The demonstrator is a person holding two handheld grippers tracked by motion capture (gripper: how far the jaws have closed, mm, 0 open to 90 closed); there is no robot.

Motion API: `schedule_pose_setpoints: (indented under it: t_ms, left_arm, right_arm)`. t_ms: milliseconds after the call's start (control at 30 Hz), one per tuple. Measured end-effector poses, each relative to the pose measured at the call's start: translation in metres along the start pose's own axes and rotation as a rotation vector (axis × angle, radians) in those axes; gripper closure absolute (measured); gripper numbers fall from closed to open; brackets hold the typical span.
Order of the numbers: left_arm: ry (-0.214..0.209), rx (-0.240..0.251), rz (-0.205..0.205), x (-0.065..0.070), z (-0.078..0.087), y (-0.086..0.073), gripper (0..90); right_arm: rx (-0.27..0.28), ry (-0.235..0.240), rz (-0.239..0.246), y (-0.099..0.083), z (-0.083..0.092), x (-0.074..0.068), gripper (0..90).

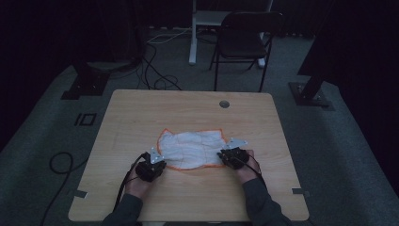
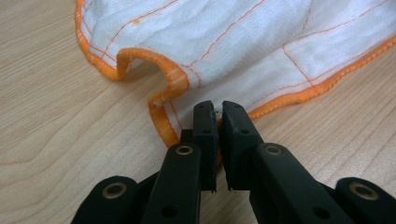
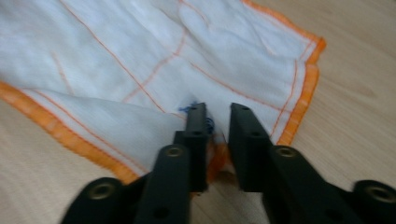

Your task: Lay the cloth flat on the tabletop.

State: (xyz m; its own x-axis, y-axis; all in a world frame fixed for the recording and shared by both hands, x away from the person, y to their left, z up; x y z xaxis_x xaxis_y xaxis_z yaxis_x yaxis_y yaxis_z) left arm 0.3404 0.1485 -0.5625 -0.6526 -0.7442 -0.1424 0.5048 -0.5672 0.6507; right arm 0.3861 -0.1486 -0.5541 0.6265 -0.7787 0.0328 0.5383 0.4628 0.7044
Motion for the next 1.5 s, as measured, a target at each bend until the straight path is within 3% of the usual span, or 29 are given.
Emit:
schedule_pose_setpoints:
  t_ms: [133,267,533,1100,1200,1367,1500]
  left_arm:
    - [0.000,0.001,0.000,0.000,0.000,0.000,85.1]
    - [0.000,0.001,0.002,0.000,0.000,0.000,84.9]
    - [-0.008,0.003,0.011,0.001,0.001,-0.001,84.4]
    - [-0.050,-0.019,0.000,0.010,0.013,-0.010,82.9]
    - [-0.059,-0.013,0.002,0.011,0.016,-0.010,81.4]
    - [-0.032,0.056,0.003,0.006,0.025,0.002,79.4]
    - [-0.018,0.061,0.003,0.000,0.019,0.010,78.2]
  right_arm:
    - [0.035,-0.012,-0.019,0.003,0.009,0.001,71.8]
    - [0.064,0.003,-0.021,0.003,0.020,0.000,74.6]
    - [-0.004,0.026,0.005,-0.013,0.010,-0.007,73.4]
    - [-0.059,0.052,0.029,-0.033,0.022,-0.008,73.1]
    - [-0.047,0.055,0.030,-0.035,0.026,-0.008,72.9]
    - [0.030,0.036,0.013,-0.026,0.034,-0.003,72.4]
    - [0.068,0.009,-0.012,-0.017,0.034,0.002,72.3]
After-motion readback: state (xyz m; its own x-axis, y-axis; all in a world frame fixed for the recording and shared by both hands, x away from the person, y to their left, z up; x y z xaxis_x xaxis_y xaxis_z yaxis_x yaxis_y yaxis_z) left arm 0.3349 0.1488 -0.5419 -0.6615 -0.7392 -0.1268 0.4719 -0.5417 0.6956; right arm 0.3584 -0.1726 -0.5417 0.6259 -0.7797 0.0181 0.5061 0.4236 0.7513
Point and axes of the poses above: each handheld gripper's, and its own axes: z roughly backward along the jaws, y roughly out of its top, x roughly to its right, the point moved 4 cm from there along -z, roughly forward along the jaws, and after that the axes turned 5 degrees about -z, right-handed, at the moved point
